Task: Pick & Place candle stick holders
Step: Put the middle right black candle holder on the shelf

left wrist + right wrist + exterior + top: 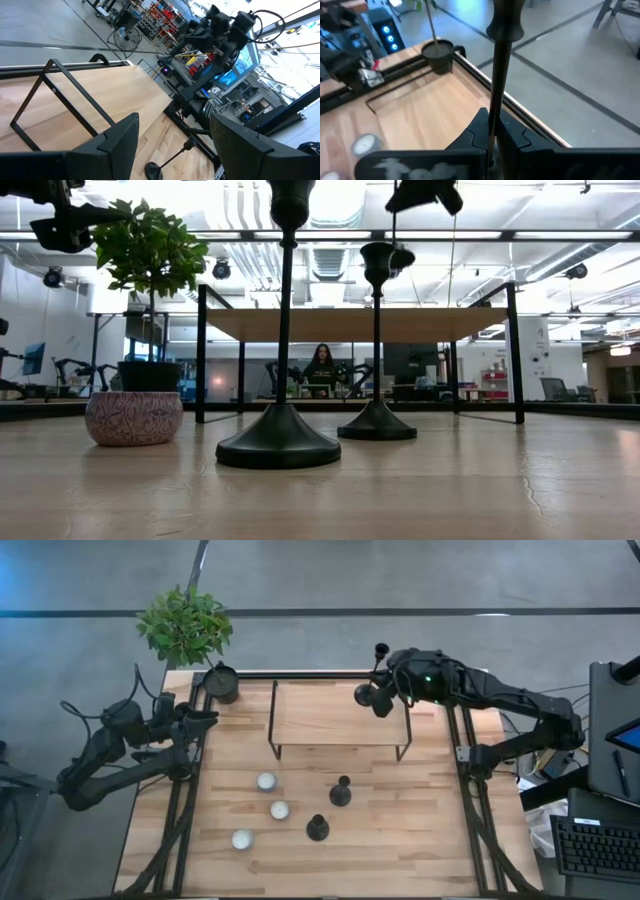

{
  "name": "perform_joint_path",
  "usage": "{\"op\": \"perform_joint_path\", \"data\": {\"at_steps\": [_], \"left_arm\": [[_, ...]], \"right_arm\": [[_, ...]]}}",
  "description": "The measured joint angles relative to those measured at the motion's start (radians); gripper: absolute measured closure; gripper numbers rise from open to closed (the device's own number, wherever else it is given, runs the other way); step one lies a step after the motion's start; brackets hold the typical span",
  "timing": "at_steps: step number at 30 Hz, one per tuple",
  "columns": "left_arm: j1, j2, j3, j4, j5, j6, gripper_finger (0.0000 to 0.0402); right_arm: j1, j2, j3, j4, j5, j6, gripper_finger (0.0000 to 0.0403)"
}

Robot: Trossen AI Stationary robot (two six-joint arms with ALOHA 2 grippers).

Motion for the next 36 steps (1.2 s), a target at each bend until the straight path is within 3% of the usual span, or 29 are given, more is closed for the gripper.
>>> {"op": "perform_joint_path", "data": {"at_steps": [15,25,36], "left_arm": [[0.000,0.000,0.000,0.000,0.000,0.000,0.0161],[0.000,0.000,0.000,0.000,0.000,0.000,0.0161],[0.000,0.000,0.000,0.000,0.000,0.000,0.0161]], "right_arm": [[-0.220,-0.079,-0.154,0.087,-0.193,-0.073,0.0394],[-0.282,-0.162,-0.353,0.246,-0.243,-0.068,0.0394],[-0.316,-0.125,-0.361,0.240,-0.251,-0.102,0.0394]]}}
